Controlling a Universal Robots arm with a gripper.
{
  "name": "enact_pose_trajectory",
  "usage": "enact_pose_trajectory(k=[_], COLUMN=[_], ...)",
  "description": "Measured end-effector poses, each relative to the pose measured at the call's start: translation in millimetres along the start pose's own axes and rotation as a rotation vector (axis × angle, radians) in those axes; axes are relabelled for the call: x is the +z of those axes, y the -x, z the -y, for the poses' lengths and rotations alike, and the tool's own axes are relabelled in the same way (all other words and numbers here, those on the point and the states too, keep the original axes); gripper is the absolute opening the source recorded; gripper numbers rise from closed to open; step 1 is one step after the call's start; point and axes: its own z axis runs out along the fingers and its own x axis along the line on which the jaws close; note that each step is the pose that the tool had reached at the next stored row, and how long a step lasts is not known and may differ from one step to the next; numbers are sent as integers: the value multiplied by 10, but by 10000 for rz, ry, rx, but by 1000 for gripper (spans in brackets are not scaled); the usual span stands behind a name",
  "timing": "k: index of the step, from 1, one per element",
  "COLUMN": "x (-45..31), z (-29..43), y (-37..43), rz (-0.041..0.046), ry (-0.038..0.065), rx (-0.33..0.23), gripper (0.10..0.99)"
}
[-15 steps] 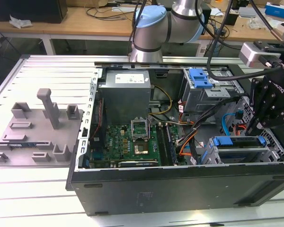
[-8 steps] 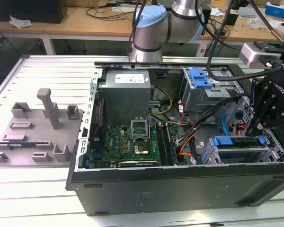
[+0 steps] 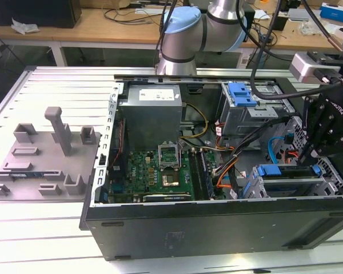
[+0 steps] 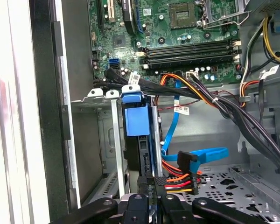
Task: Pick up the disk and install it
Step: 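Insert the first disk wire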
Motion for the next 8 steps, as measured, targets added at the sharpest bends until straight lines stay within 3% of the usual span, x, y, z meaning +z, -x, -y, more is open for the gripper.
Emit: enact_pose_trajectory(k=[8], x=[27], z=[0], y=[3], rz=[2], ry=[0], rx=[0], gripper=[165])
